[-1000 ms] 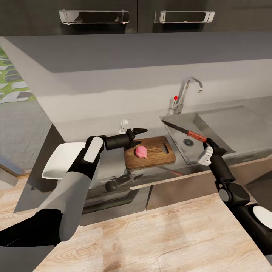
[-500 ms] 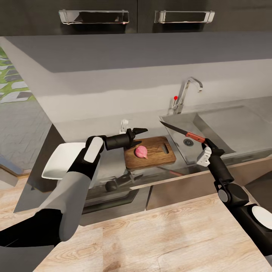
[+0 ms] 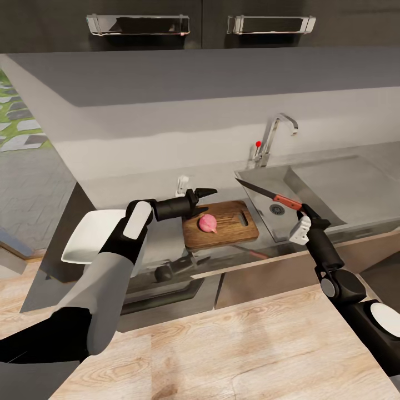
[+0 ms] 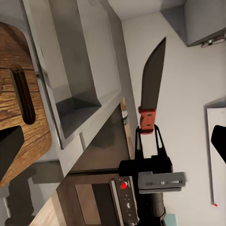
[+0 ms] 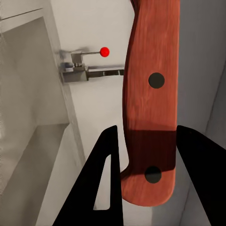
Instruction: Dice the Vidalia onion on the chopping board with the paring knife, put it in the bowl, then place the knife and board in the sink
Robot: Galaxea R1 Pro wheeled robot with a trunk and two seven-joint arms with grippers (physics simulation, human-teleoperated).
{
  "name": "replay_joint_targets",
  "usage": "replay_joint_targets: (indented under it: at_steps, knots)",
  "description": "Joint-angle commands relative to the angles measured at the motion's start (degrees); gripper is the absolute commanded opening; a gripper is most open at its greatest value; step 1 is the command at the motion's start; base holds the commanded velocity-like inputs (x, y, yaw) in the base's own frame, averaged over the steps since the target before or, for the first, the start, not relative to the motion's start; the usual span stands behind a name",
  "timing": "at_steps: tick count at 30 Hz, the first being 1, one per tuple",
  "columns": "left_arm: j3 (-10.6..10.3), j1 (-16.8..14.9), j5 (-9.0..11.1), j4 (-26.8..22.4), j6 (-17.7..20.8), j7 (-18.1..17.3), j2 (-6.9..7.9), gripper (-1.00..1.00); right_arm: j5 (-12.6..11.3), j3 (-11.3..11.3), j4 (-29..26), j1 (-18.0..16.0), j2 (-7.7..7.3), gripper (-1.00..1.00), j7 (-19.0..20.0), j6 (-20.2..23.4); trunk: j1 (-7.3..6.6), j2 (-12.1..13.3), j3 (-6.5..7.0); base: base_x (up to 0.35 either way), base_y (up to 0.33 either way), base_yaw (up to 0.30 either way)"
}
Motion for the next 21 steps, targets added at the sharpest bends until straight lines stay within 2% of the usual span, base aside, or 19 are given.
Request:
replay_joint_targets:
  at_steps: [1, 8, 13, 21]
  knots:
    - [0.2, -0.1, -0.3, 0.0, 0.3, -0.3, -0.05, 1.0, 0.6, 0.2, 0.0, -0.1, -0.08, -1.0, -0.3, 0.6, 0.03, -0.1, -0.09, 0.0, 0.0, 0.0]
    - [0.5, 0.0, -0.3, 0.0, 0.3, -0.9, 0.28, 1.0, 0.6, 0.2, 0.0, -0.1, 0.0, -1.0, -0.1, 0.6, 0.03, -0.1, -0.09, 0.0, 0.0, 0.0]
    - [0.5, 0.0, -0.2, 0.3, 0.3, -3.3, 0.69, 1.0, 0.6, 0.2, 0.1, -0.1, 0.01, -1.0, -0.1, 0.6, 0.03, -0.1, -0.09, 0.0, 0.0, 0.0]
    - [0.4, -0.1, -0.2, 1.0, 0.2, -4.4, 0.81, 1.0, 0.6, 0.2, 0.2, -0.1, 0.01, -1.0, -0.1, 0.6, 0.03, -0.1, -0.09, 0.0, 0.0, 0.0]
